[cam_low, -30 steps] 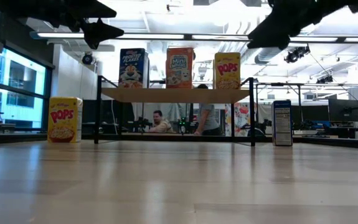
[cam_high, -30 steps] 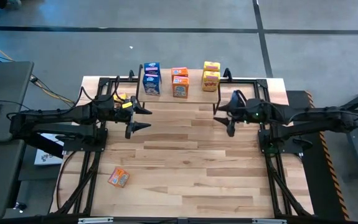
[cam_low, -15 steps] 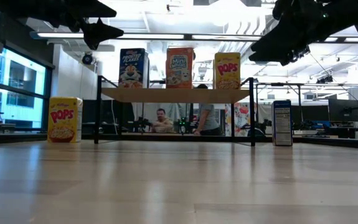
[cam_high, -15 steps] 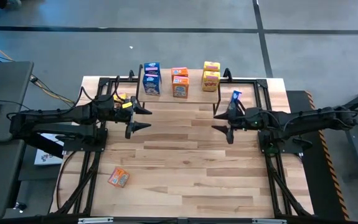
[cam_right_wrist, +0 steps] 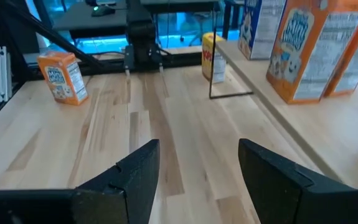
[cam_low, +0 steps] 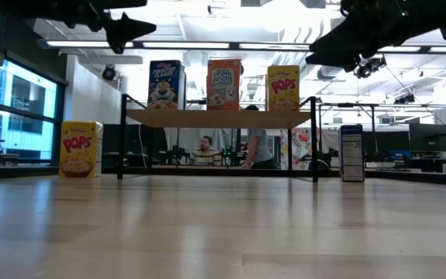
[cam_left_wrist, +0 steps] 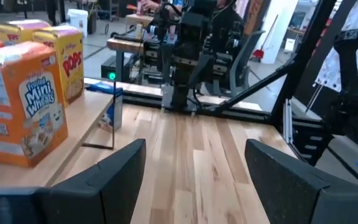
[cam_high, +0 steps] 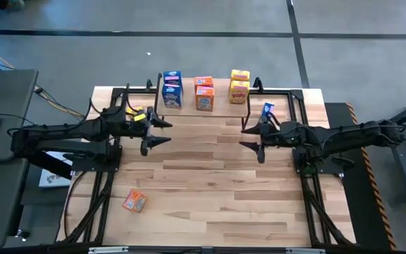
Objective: Stack cereal on shelf
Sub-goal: Put the yellow cereal box aligned with the other yellow cereal boxes on the shelf
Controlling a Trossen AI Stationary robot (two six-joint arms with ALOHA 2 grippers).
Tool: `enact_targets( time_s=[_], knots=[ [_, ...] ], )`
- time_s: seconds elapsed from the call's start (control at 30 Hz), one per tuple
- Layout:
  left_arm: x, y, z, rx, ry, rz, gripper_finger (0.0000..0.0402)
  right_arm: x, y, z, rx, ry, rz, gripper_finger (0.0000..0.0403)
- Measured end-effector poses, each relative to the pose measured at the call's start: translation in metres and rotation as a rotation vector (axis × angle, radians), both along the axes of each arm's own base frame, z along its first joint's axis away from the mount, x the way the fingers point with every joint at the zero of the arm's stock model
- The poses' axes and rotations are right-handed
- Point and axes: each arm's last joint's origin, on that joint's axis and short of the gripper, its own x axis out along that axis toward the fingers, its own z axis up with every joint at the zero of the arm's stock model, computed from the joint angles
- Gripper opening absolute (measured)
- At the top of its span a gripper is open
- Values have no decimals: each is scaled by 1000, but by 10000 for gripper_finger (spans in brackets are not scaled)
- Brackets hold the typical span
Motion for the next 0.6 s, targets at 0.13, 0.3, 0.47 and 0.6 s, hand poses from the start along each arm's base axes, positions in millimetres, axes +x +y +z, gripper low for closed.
enact_targets(
  time_s=[0.13,0.3,0.47,0.6],
  knots=[
    [0,0,3,6,-26,0,266,0,0,1,-25,-5,5,211],
    [1,0,8,18,-87,-1,266,0,0,1,-47,-6,10,211],
    [0,0,14,35,-138,-1,266,0,0,2,-52,-10,11,211],
    [1,0,13,42,-132,-2,266,0,0,2,-52,-9,12,211]
  ],
)
